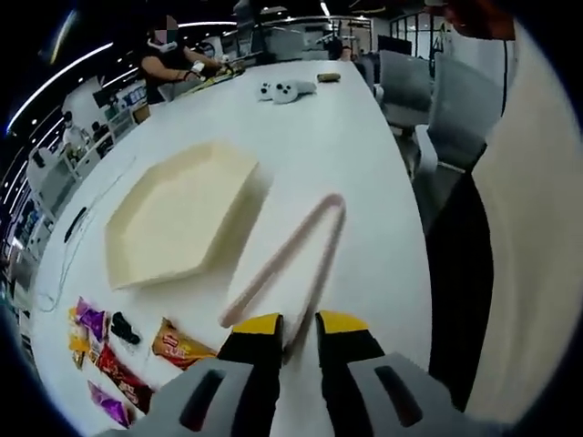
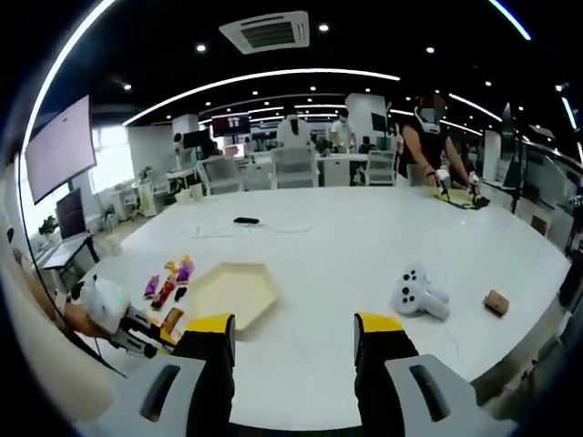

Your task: Place the target food into the container with the food tongs after gripping and lifting it, then release it inside without dropping or visibly crushing the food.

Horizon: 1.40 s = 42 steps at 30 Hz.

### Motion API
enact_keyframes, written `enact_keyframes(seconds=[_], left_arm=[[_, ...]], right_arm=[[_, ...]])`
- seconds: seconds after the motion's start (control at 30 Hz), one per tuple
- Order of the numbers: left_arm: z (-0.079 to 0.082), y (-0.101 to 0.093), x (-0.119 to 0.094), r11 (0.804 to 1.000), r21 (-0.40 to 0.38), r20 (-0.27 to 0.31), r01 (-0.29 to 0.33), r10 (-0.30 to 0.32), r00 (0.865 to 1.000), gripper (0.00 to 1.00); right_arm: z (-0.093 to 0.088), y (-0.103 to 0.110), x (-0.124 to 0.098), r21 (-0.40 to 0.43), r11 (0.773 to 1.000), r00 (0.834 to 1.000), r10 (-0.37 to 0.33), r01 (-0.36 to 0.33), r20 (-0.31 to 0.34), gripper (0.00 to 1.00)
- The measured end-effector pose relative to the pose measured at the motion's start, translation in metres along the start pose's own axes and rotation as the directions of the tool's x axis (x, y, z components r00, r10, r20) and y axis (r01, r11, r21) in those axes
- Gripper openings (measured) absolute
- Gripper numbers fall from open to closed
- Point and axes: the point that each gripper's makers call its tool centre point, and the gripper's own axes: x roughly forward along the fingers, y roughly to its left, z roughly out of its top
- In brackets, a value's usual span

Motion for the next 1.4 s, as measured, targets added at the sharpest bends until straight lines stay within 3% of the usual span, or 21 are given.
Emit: enact_keyframes(seconds=[0.17,0.57,1.4], left_arm=[[0.002,-0.004,0.001,0.996,0.087,-0.019,0.027,-0.025,0.999,0.09],[0.002,-0.01,0.001,0.985,0.155,-0.046,0.071,-0.065,0.997,0.02],[0.002,-0.011,0.001,0.98,0.162,-0.063,0.113,-0.104,0.993,0.0]], right_arm=[[-0.009,0.004,0.001,0.021,1.0,1.0,0.004,-0.003,-0.012,0.53],[-0.016,0.003,-0.001,0.052,0.999,1.0,0.006,-0.004,-0.019,0.53],[-0.02,0.004,-0.007,0.06,0.998,1.0,0.021,-0.019,-0.021,0.52]])
